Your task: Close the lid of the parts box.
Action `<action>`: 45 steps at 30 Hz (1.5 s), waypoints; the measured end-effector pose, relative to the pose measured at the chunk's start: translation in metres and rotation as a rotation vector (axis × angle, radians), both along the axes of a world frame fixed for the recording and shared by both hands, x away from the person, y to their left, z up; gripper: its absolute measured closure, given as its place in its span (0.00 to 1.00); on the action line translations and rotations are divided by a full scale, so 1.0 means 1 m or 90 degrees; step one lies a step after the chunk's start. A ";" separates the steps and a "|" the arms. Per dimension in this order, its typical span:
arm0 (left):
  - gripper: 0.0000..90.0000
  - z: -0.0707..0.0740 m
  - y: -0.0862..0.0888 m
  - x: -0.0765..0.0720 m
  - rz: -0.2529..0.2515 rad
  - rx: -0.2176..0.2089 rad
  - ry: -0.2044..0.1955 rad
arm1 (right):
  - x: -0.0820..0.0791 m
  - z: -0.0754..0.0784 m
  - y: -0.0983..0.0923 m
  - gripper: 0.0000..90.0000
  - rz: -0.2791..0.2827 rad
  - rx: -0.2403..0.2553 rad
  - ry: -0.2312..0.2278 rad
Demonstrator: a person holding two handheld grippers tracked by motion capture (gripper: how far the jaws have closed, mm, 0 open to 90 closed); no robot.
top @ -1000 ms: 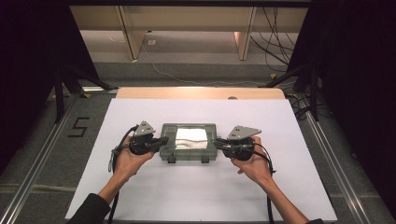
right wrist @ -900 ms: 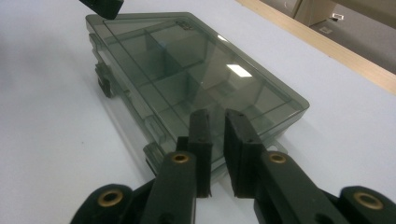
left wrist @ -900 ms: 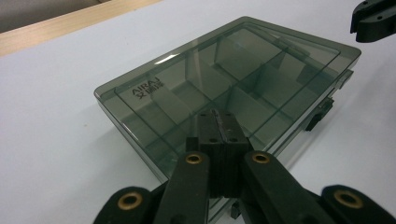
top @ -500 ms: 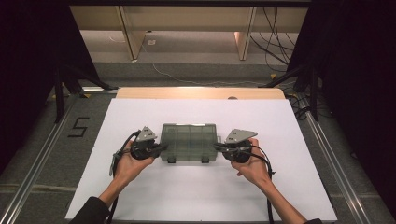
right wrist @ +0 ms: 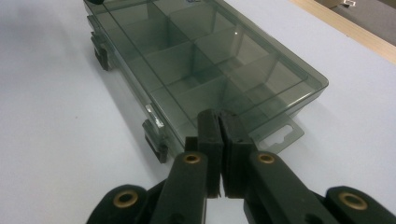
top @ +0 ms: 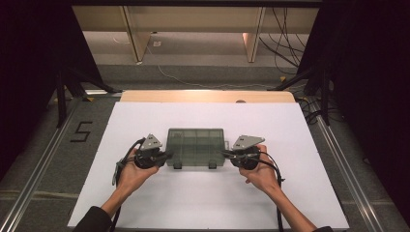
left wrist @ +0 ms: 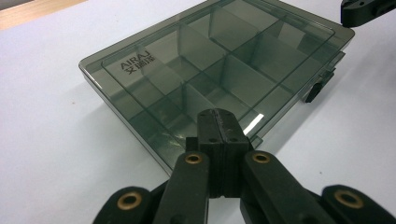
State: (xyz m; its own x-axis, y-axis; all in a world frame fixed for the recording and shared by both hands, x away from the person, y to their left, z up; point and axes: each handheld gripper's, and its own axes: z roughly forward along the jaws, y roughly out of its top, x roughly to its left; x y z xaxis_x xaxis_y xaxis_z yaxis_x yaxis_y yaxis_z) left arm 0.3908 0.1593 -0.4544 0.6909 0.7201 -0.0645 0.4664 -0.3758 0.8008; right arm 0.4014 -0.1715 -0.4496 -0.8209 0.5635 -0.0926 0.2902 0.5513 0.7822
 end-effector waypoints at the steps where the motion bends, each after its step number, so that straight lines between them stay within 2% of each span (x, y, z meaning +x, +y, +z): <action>1: 0.99 0.000 0.001 0.000 -0.004 0.004 0.000 | 0.000 0.000 0.000 0.99 0.001 0.000 0.000; 19: 0.99 -0.001 -0.001 0.001 0.000 0.000 -0.004 | 0.000 -0.001 0.000 1.00 0.003 0.001 -0.008; 20: 0.99 -0.001 0.000 0.001 -0.001 0.001 -0.004 | 0.000 -0.001 0.000 1.00 0.003 0.001 -0.008; 21: 0.99 0.000 0.000 0.001 -0.012 0.017 0.000 | 0.000 -0.001 0.000 1.00 0.004 0.000 -0.008; 22: 0.99 -0.002 -0.001 0.001 -0.004 0.001 -0.003 | 0.000 -0.002 0.000 1.00 0.006 -0.006 -0.007; 23: 0.99 -0.002 -0.001 0.001 -0.005 0.008 0.005 | 0.000 -0.003 0.001 1.00 0.002 -0.011 -0.008; 24: 0.99 -0.003 0.000 0.002 -0.015 0.018 -0.005 | 0.000 -0.004 0.001 1.00 0.004 -0.011 -0.005; 31: 0.99 -0.003 -0.001 0.002 -0.013 0.016 -0.003 | 0.000 -0.005 0.001 1.00 0.008 -0.010 0.000; 32: 0.99 -0.003 0.000 0.002 -0.018 0.019 0.004 | 0.001 -0.006 0.001 1.00 0.012 -0.010 -0.004; 33: 0.99 -0.004 -0.001 0.002 -0.014 0.011 0.003 | 0.000 -0.006 0.001 1.00 0.007 -0.010 0.000; 35: 0.99 -0.005 -0.001 0.001 -0.005 0.013 0.002 | 0.000 -0.006 0.001 1.00 0.006 -0.010 0.002; 36: 0.99 -0.004 -0.001 0.001 -0.009 0.018 0.001 | 0.000 -0.006 0.001 1.00 0.007 -0.009 0.001; 40: 0.99 -0.005 -0.002 0.000 -0.002 0.010 0.001 | 0.000 -0.006 0.000 1.00 0.008 -0.011 -0.008; 43: 0.99 -0.005 -0.001 0.001 -0.010 0.012 0.009 | -0.001 -0.006 0.001 1.00 0.007 -0.010 -0.007; 45: 0.99 -0.005 -0.002 0.001 -0.005 0.013 0.000 | -0.001 -0.006 0.001 1.00 0.008 -0.010 -0.009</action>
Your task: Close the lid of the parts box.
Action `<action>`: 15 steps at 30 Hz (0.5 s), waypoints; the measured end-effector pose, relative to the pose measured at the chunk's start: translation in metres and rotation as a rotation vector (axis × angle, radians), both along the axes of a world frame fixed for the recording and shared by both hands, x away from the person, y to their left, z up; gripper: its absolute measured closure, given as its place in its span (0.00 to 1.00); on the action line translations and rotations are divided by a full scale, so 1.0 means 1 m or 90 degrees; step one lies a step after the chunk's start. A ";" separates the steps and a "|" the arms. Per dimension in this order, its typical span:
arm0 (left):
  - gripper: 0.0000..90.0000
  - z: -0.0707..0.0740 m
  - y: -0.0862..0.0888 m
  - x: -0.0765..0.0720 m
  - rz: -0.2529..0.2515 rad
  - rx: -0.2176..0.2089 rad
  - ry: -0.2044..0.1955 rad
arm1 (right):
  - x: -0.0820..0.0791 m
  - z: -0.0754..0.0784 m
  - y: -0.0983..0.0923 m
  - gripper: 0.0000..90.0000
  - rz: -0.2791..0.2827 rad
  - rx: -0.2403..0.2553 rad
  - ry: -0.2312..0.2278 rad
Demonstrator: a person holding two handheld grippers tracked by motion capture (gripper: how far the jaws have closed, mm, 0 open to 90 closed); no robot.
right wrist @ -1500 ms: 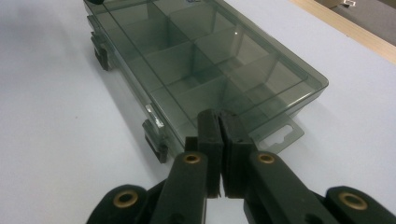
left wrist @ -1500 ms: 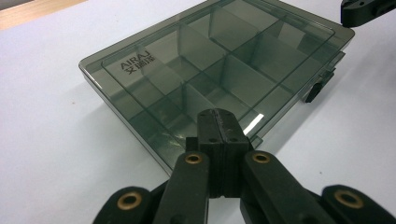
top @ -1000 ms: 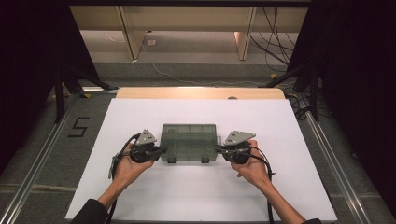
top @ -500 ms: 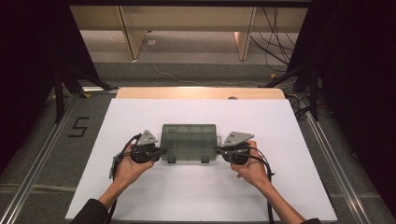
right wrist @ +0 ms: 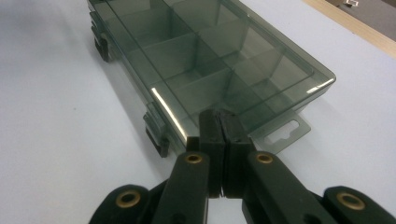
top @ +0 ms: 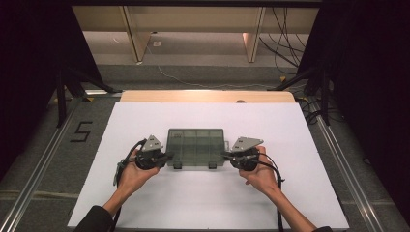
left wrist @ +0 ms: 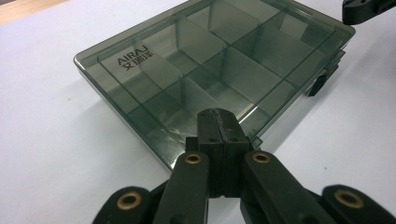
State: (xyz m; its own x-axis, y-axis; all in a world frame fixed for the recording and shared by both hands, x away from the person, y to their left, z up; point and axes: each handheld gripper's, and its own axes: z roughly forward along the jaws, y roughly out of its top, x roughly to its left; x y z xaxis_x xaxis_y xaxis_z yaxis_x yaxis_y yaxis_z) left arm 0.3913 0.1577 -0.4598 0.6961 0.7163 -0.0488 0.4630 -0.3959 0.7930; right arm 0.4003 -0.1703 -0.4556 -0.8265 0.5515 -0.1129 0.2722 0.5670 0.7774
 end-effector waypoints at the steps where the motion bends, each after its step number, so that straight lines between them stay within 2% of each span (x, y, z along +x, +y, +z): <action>1: 0.99 0.000 0.000 0.000 -0.004 0.004 -0.004 | 0.000 0.000 0.000 1.00 0.000 -0.001 -0.003; 3: 0.97 0.000 0.000 0.000 -0.004 -0.001 -0.003 | -0.001 0.000 0.000 1.00 0.000 -0.002 -0.003; 4: 0.96 0.000 0.000 0.000 -0.006 0.005 -0.005 | -0.001 0.000 0.000 0.99 -0.001 -0.003 -0.002; 8: 0.93 -0.002 0.001 0.001 -0.004 -0.013 -0.001 | -0.002 0.000 0.001 0.97 -0.006 -0.002 -0.003; 11: 0.88 -0.001 0.001 0.001 -0.009 -0.014 0.000 | -0.002 0.000 0.001 0.91 -0.011 0.000 -0.003; 12: 0.87 0.000 0.001 0.001 -0.015 -0.011 0.010 | -0.002 0.000 0.000 0.88 -0.016 0.000 -0.003; 15: 0.80 0.000 0.001 0.000 -0.011 -0.010 0.010 | -0.003 0.002 0.000 0.80 -0.027 0.004 0.003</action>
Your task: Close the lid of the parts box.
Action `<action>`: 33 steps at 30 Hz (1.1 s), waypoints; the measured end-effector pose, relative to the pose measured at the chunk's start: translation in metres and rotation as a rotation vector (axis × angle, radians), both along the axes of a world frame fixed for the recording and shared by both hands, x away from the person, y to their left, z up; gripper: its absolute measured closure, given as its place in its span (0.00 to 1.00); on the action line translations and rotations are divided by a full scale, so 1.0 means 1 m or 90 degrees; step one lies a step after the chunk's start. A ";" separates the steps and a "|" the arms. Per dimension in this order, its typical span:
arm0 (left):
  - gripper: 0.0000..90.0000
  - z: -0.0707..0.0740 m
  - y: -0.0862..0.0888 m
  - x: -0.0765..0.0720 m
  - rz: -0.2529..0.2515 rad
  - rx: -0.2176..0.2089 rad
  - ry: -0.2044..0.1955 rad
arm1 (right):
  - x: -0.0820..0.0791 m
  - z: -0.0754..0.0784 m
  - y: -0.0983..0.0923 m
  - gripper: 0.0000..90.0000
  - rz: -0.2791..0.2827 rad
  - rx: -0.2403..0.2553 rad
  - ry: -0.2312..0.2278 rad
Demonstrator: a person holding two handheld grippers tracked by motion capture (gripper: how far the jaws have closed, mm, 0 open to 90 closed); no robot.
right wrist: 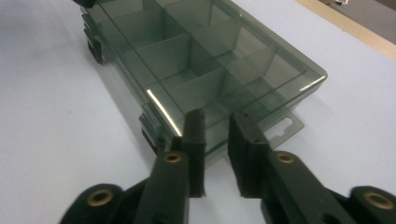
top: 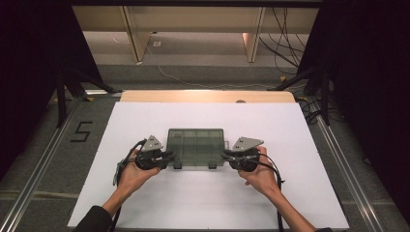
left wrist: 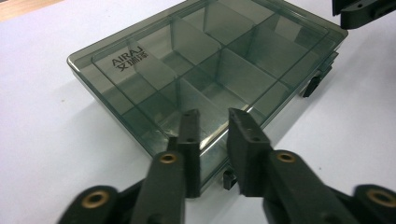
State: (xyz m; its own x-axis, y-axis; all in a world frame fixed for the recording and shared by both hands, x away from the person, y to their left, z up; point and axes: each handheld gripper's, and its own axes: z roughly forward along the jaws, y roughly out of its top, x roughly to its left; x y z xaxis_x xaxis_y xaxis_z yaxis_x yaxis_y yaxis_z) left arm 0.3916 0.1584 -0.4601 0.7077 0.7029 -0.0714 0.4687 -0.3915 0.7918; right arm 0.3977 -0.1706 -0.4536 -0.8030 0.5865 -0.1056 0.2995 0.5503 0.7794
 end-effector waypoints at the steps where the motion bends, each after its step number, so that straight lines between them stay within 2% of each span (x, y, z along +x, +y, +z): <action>1: 0.78 0.000 0.000 0.000 0.001 0.001 -0.002 | 0.000 0.001 0.000 0.75 -0.006 0.011 0.000; 4: 0.72 0.000 -0.001 0.000 0.009 -0.007 -0.013 | -0.001 0.006 -0.002 0.66 -0.020 0.029 -0.004; 6: 0.68 0.001 -0.002 -0.001 0.022 -0.027 -0.013 | -0.002 0.009 -0.004 0.60 -0.027 0.036 -0.002; 7: 0.66 0.002 -0.001 -0.001 0.011 -0.015 -0.017 | -0.002 0.010 -0.005 0.58 -0.031 0.039 -0.005; 9: 0.62 0.003 -0.002 -0.002 0.022 -0.036 -0.017 | -0.001 0.011 -0.007 0.54 -0.044 0.049 -0.009; 10: 0.60 0.005 -0.002 -0.002 0.022 -0.036 -0.014 | -0.001 0.012 -0.008 0.52 -0.046 0.054 -0.004; 11: 0.58 0.005 -0.001 -0.002 0.019 -0.035 -0.018 | -0.001 0.013 -0.009 0.49 -0.047 0.057 -0.005; 13: 0.53 0.007 -0.002 -0.002 0.018 -0.053 -0.027 | -0.001 0.016 -0.011 0.45 -0.055 0.065 -0.009; 16: 0.46 0.011 -0.001 -0.004 0.024 -0.072 -0.032 | -0.005 0.021 -0.012 0.38 -0.061 0.094 -0.013; 22: 0.36 0.018 0.000 -0.011 0.026 -0.135 -0.053 | -0.014 0.032 -0.017 0.32 -0.065 0.123 -0.048; 26: 0.32 0.023 0.000 -0.019 0.012 -0.158 -0.075 | -0.024 0.035 -0.024 0.29 -0.065 0.141 -0.062; 28: 0.30 0.025 0.000 -0.025 0.007 -0.165 -0.080 | -0.032 0.036 -0.029 0.29 -0.071 0.146 -0.054; 30: 0.29 0.026 -0.001 -0.031 -0.004 -0.169 -0.093 | -0.038 0.037 -0.034 0.28 -0.075 0.155 -0.071; 32: 0.28 0.027 -0.001 -0.037 -0.009 -0.176 -0.095 | -0.044 0.038 -0.038 0.27 -0.077 0.169 -0.076; 33: 0.28 0.027 -0.002 -0.040 -0.011 -0.181 -0.095 | -0.048 0.039 -0.040 0.26 -0.077 0.171 -0.066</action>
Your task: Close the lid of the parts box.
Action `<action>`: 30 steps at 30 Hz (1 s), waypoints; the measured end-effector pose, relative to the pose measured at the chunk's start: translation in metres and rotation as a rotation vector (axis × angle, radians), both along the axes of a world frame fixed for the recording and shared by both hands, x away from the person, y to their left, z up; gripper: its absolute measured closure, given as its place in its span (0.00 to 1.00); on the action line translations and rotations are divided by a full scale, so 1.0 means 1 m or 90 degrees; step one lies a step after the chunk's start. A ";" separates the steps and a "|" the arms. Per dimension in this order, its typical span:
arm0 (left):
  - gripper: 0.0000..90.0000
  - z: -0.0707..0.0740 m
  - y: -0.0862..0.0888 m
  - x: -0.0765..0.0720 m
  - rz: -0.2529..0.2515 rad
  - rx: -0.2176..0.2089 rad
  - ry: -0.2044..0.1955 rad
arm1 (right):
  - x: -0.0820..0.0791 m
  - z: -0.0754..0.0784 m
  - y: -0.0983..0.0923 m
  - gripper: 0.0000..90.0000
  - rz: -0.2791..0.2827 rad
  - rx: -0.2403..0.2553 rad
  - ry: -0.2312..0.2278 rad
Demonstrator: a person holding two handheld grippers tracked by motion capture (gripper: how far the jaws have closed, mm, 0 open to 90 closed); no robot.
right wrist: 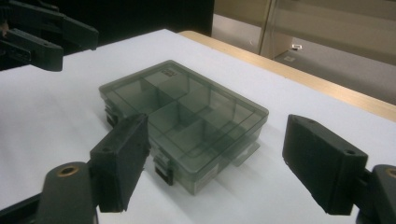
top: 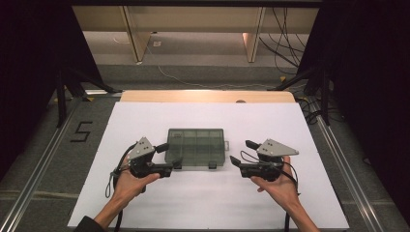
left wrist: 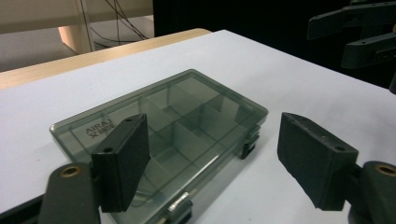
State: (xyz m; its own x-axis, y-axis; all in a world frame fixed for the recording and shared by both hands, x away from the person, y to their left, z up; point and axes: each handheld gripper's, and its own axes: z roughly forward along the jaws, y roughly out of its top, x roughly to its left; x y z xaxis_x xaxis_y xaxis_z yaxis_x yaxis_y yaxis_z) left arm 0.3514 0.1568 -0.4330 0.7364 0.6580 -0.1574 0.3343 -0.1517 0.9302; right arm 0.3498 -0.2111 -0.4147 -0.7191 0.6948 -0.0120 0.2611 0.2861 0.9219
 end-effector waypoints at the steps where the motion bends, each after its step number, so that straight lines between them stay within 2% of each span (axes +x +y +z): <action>1: 0.27 0.000 0.000 -0.002 -0.004 -0.001 -0.006 | -0.003 0.000 -0.001 0.26 0.003 0.012 -0.002; 2: 0.27 0.001 0.000 -0.006 -0.002 -0.001 -0.006 | -0.006 0.000 -0.003 0.26 -0.003 0.007 -0.003; 8: 0.27 0.003 0.001 -0.019 -0.013 -0.009 -0.021 | -0.020 0.002 -0.003 0.24 0.006 0.027 -0.012; 9: 0.27 0.004 0.001 -0.021 -0.012 -0.009 -0.023 | -0.023 0.003 -0.003 0.24 0.001 0.018 -0.012; 14: 0.25 0.005 0.001 -0.029 -0.013 -0.008 -0.041 | -0.029 0.002 0.001 0.23 0.007 0.031 -0.025; 15: 0.25 0.004 0.001 -0.031 -0.008 -0.010 -0.039 | -0.030 0.003 0.000 0.22 0.003 0.025 -0.024; 19: 0.23 0.002 0.000 -0.035 -0.011 -0.003 -0.051 | -0.035 0.000 0.002 0.21 0.003 0.038 -0.020; 24: 0.22 -0.001 -0.001 -0.040 -0.013 -0.014 -0.050 | -0.043 -0.002 0.000 0.19 0.005 0.039 -0.014; 25: 0.22 0.000 -0.001 -0.040 -0.017 -0.004 -0.056 | -0.043 -0.003 0.001 0.19 0.010 0.044 -0.023; 26: 0.22 0.000 -0.001 -0.042 -0.012 -0.010 -0.048 | -0.046 -0.002 0.000 0.19 0.010 0.036 -0.013; 27: 0.22 0.000 -0.001 -0.043 -0.012 -0.013 -0.045 | -0.046 -0.003 0.000 0.19 0.006 0.041 -0.025; 30: 0.22 0.000 -0.001 -0.045 -0.014 -0.011 -0.045 | -0.049 -0.004 0.000 0.19 0.009 0.046 -0.026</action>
